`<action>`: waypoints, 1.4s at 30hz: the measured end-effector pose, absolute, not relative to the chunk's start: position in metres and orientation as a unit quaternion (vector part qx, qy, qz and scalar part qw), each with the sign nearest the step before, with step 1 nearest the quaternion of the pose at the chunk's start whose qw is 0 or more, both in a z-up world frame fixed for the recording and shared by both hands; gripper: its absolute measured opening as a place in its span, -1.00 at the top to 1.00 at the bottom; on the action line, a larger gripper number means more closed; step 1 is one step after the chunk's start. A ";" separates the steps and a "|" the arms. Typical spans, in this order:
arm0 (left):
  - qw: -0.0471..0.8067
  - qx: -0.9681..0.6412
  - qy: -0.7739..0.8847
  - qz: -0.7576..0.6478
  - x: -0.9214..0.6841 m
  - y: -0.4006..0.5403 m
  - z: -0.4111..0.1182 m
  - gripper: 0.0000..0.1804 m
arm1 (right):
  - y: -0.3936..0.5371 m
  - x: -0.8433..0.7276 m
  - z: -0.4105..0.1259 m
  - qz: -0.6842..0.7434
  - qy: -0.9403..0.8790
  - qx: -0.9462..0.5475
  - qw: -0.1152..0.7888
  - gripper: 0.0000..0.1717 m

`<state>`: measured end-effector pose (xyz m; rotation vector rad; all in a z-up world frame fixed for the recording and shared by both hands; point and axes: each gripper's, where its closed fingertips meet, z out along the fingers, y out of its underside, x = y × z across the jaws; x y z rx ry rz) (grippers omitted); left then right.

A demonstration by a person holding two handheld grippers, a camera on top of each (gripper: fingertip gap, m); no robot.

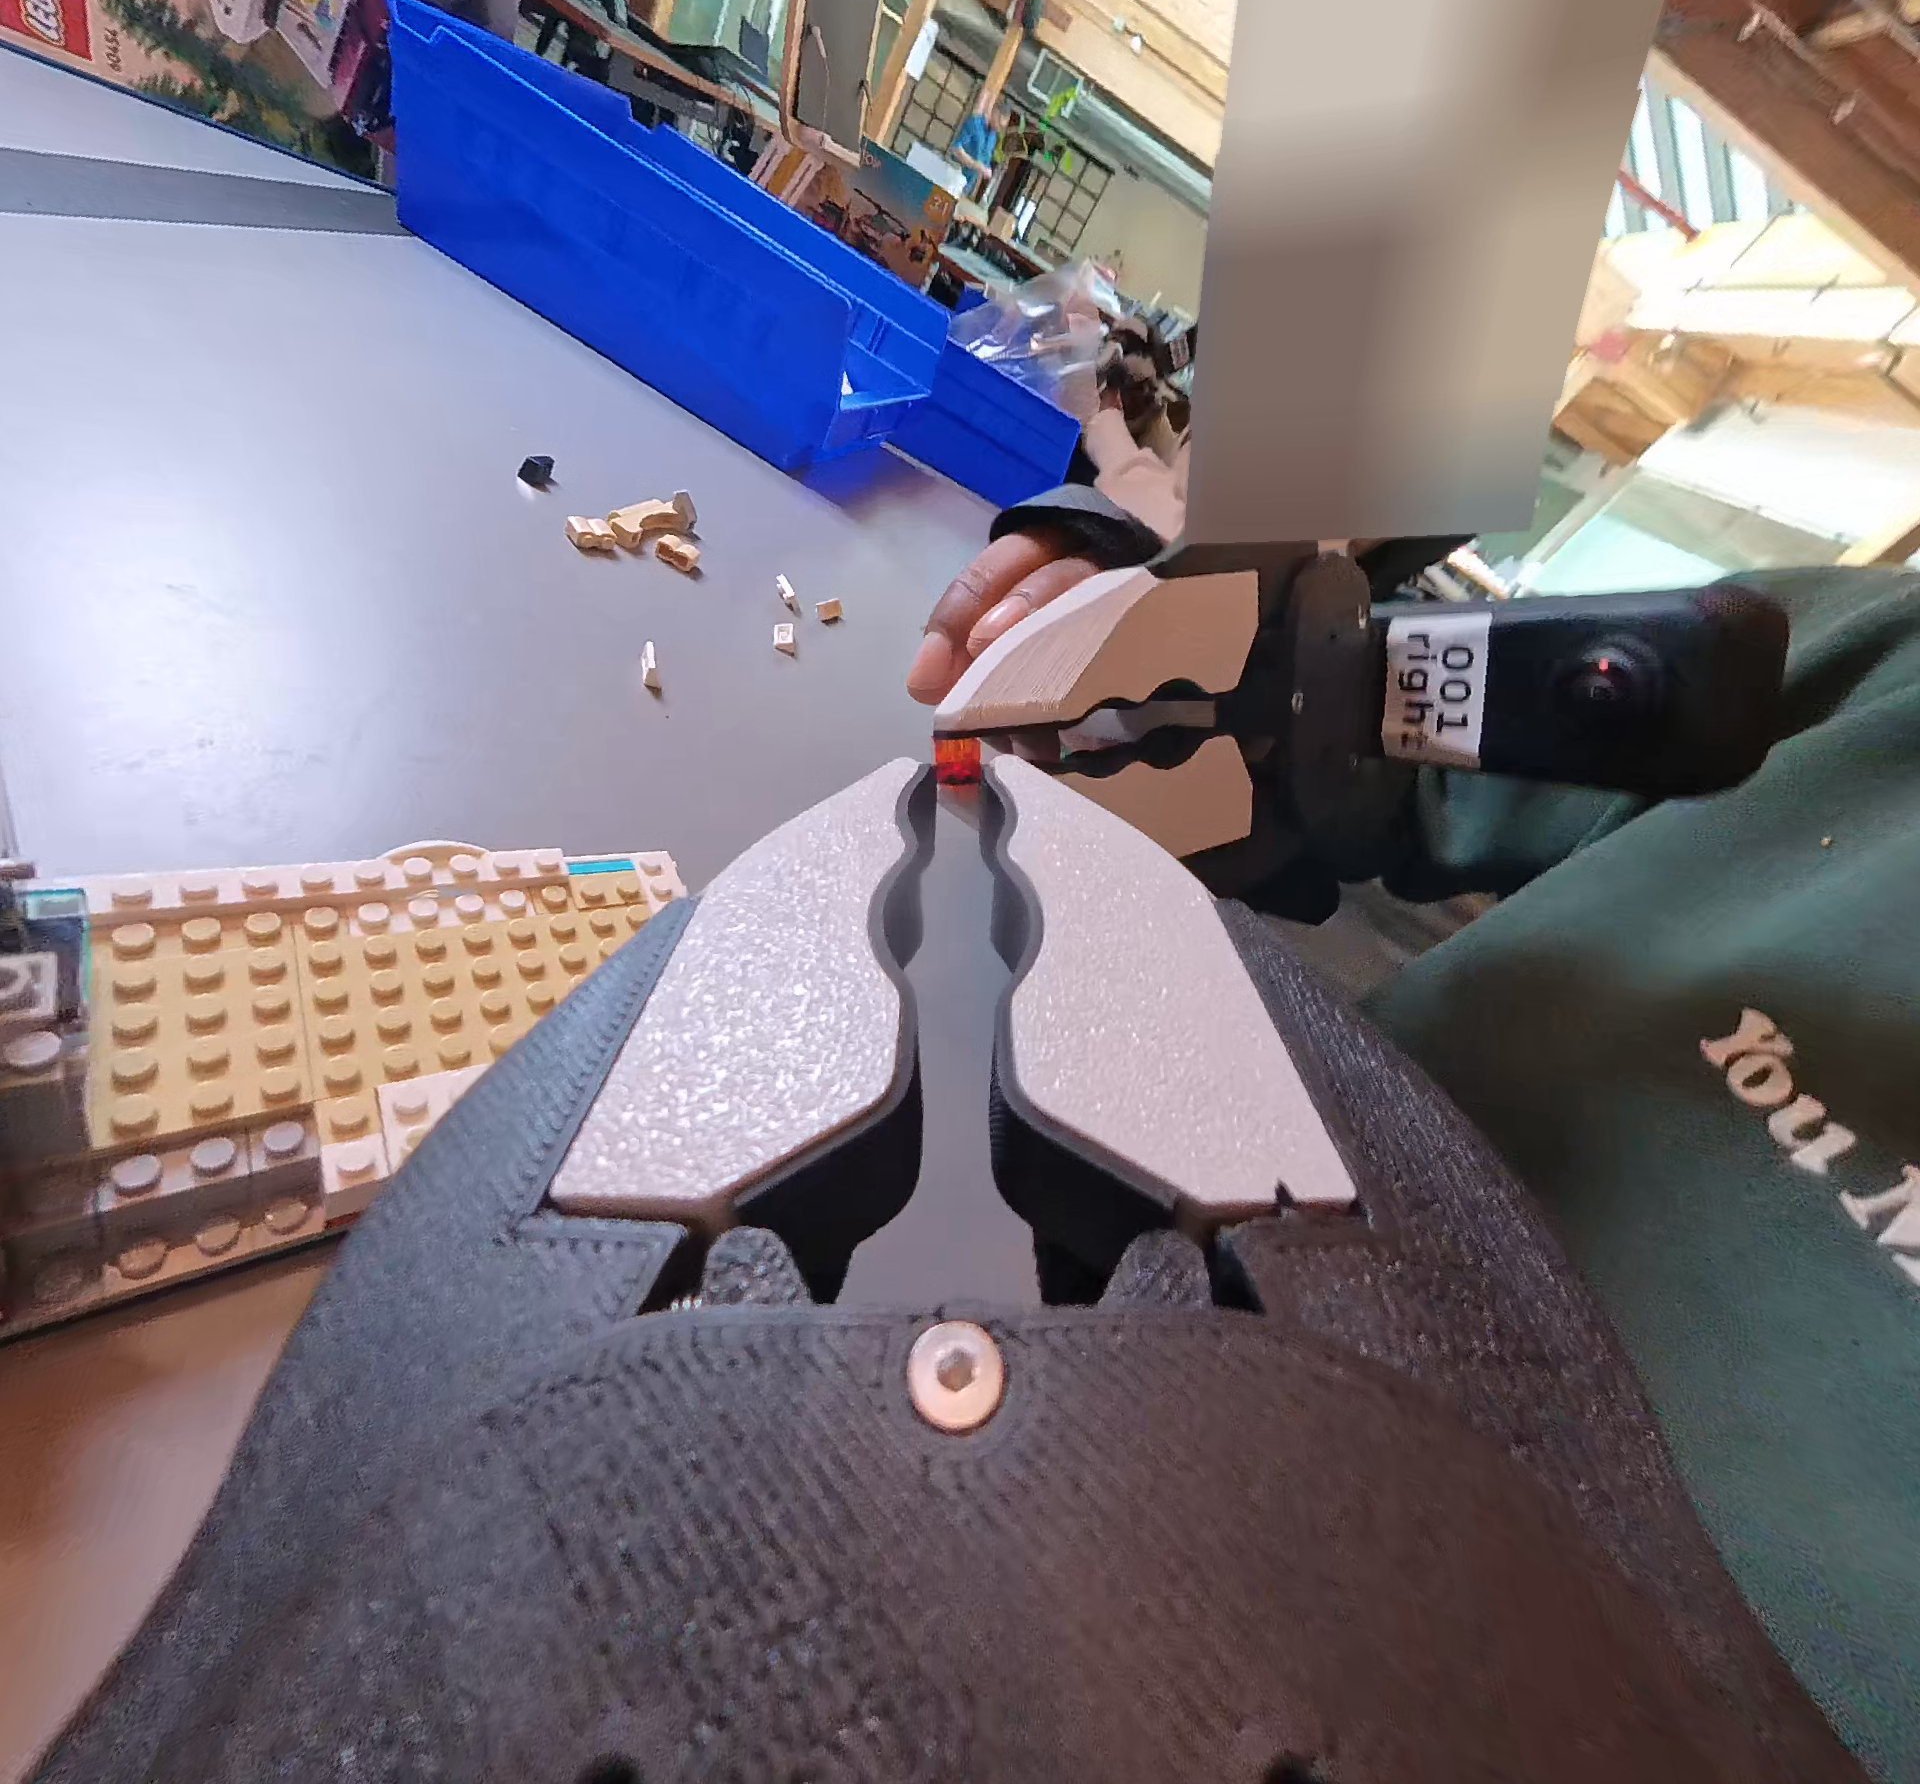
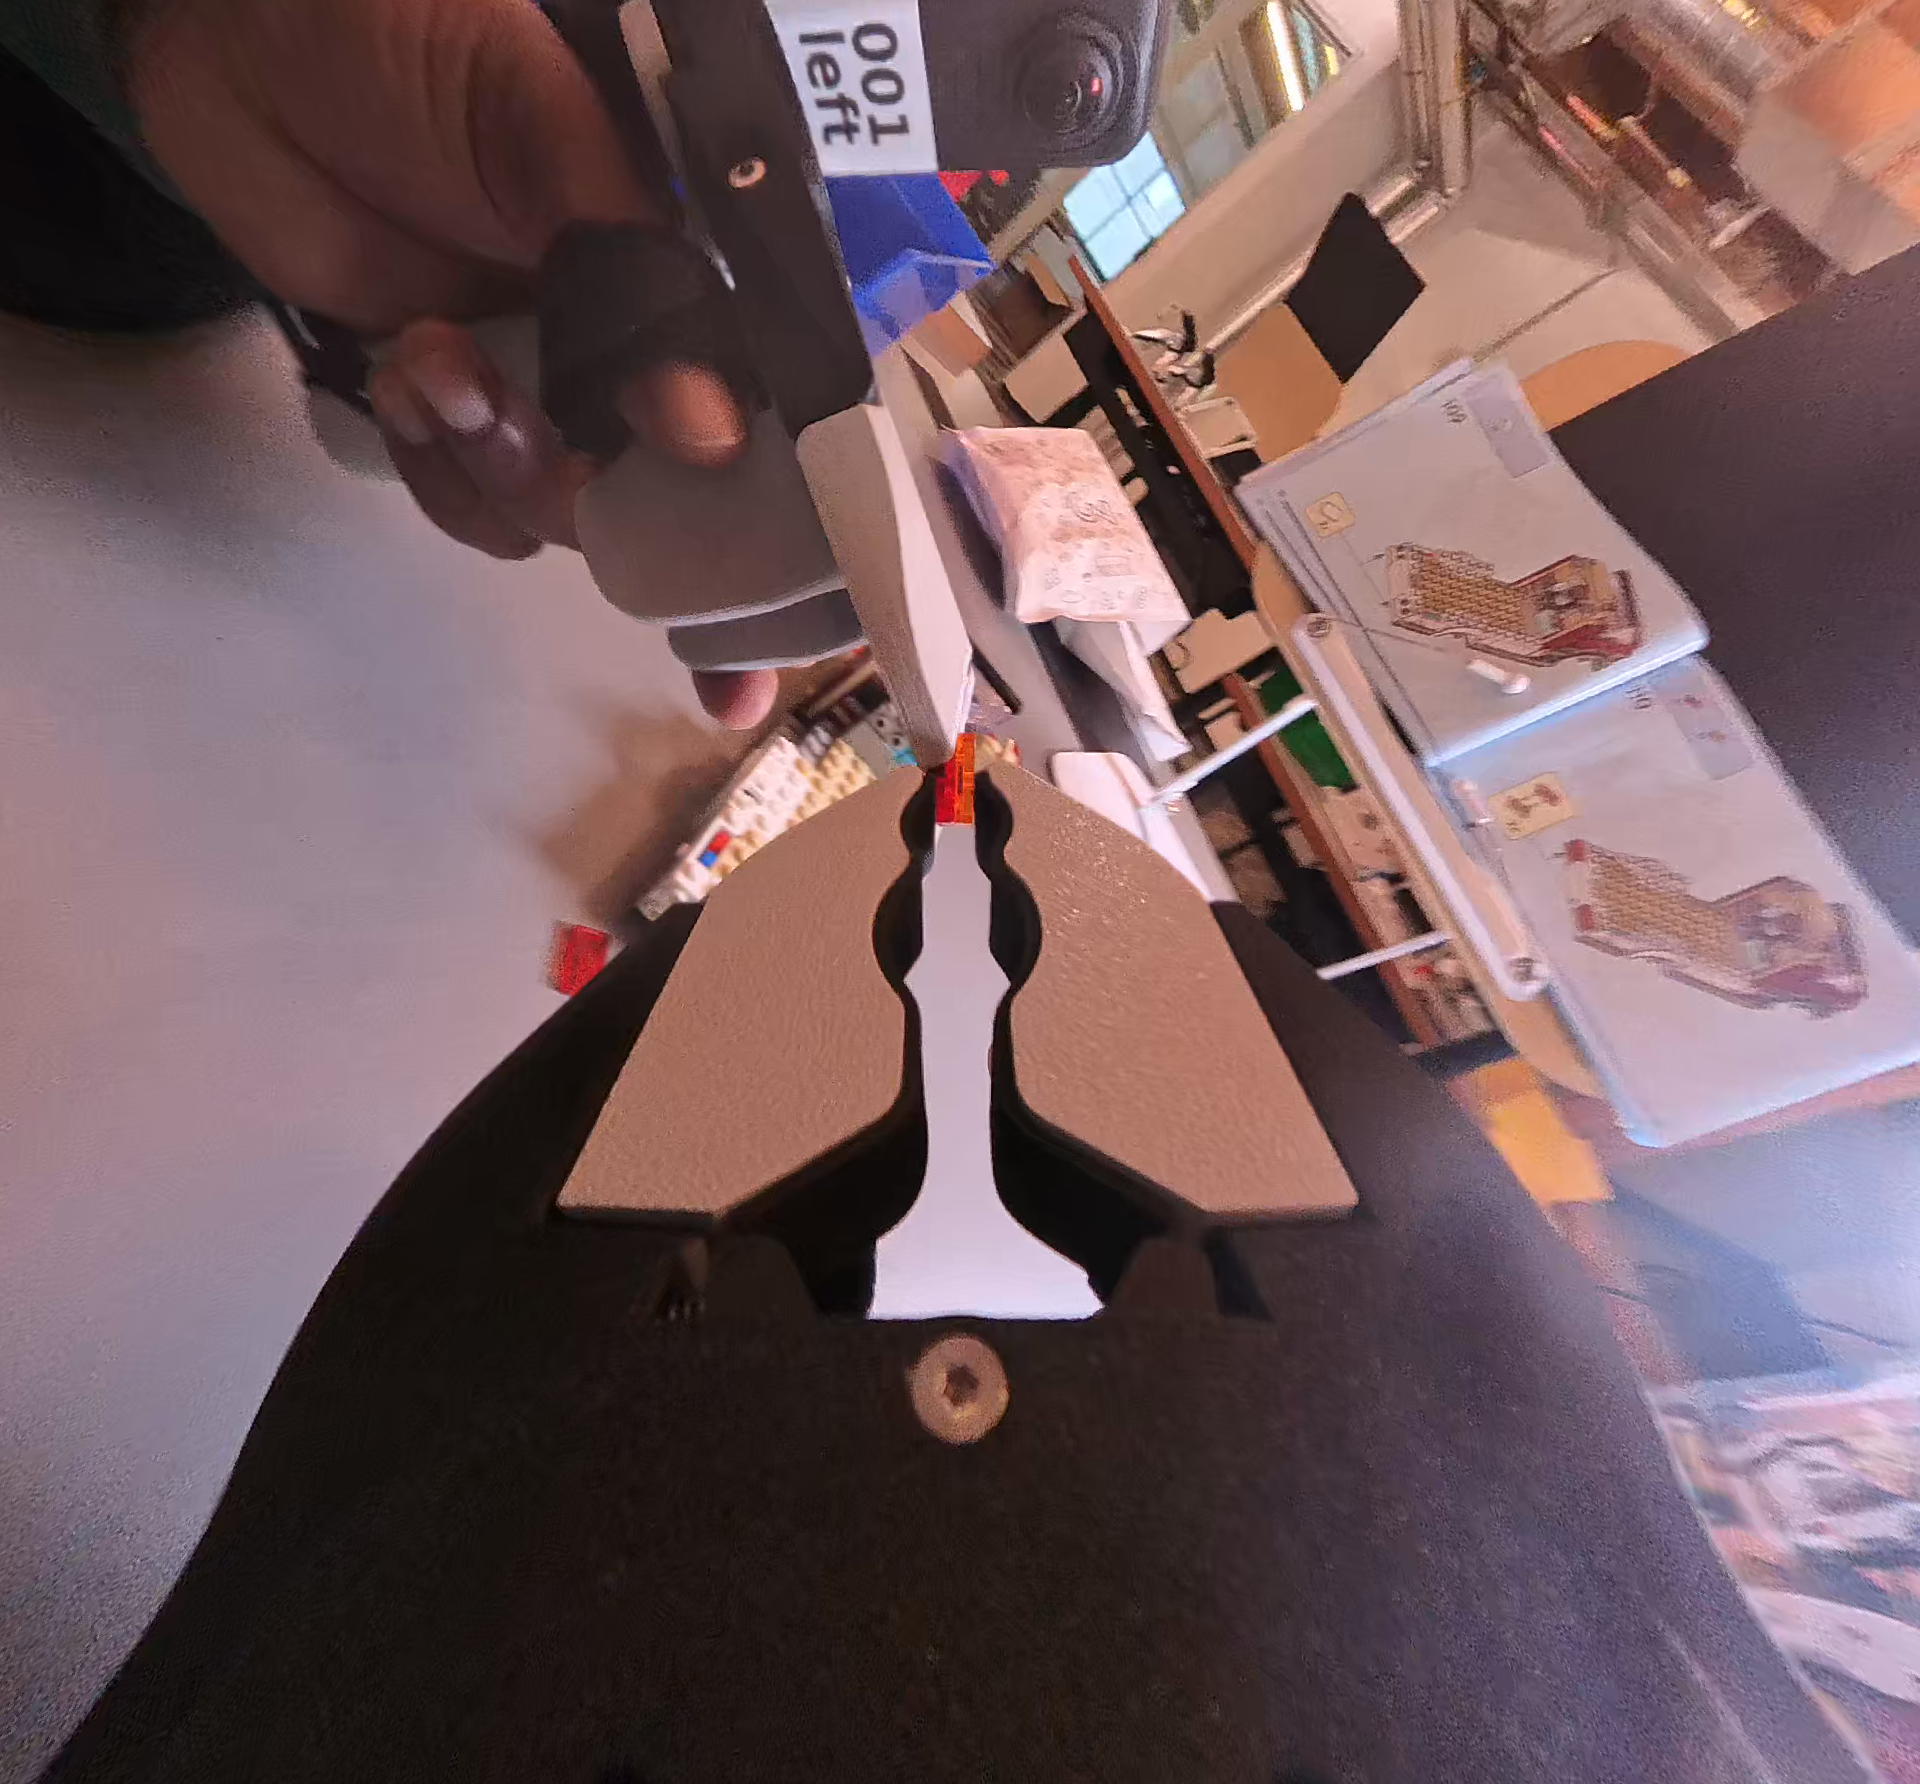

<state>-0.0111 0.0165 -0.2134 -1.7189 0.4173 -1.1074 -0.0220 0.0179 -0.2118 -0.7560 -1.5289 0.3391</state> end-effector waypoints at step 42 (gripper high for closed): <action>0.479 -0.696 0.463 -0.267 0.005 -0.017 -0.246 0.93 | -0.018 0.001 -0.242 0.479 -0.697 -0.419 0.331 0.91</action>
